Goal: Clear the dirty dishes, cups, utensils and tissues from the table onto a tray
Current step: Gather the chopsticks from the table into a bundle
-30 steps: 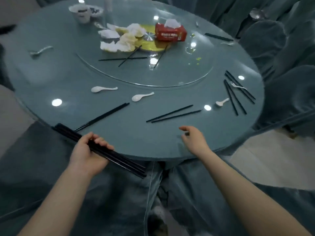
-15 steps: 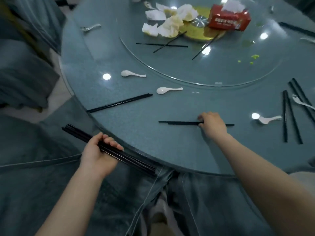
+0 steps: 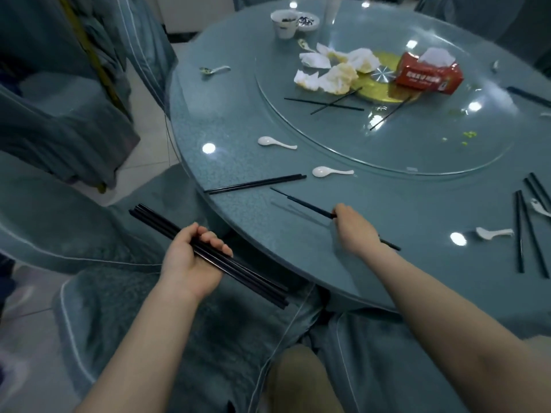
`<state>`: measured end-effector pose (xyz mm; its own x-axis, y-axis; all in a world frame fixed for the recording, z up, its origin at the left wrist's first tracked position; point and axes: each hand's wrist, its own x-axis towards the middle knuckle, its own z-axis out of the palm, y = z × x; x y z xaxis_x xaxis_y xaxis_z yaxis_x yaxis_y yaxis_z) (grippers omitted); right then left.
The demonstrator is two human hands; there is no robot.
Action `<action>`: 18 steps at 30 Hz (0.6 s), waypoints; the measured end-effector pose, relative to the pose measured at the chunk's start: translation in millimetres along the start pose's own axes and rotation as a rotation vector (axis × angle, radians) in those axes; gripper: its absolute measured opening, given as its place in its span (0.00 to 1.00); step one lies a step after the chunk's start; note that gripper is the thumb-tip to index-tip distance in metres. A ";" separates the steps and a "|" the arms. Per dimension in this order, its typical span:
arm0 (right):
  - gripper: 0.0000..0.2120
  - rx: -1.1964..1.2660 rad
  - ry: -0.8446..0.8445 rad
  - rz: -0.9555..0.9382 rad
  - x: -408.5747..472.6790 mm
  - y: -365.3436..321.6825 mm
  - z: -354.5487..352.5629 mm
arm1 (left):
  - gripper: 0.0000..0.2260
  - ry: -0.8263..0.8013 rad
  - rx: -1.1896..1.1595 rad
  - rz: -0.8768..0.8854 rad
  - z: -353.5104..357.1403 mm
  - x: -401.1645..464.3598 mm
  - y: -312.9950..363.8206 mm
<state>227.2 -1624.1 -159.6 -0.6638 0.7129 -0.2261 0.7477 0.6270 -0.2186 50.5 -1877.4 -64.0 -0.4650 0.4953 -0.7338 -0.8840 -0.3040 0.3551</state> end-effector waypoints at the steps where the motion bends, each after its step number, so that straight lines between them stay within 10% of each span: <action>1: 0.06 0.008 0.009 -0.027 5.3 -14.6 -2.3 | 0.13 0.008 -0.003 0.007 -0.9 0.5 4.6; 18: 0.10 -0.140 -0.070 -0.418 171.1 -102.7 13.2 | 0.13 0.247 -0.189 0.159 43.2 84.1 26.7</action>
<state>36.6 -1570.7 -188.4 -0.9051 0.3696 -0.2101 0.4068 0.8965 -0.1753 -14.2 -1808.6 -91.2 -0.5502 0.2252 -0.8041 -0.7666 -0.5181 0.3794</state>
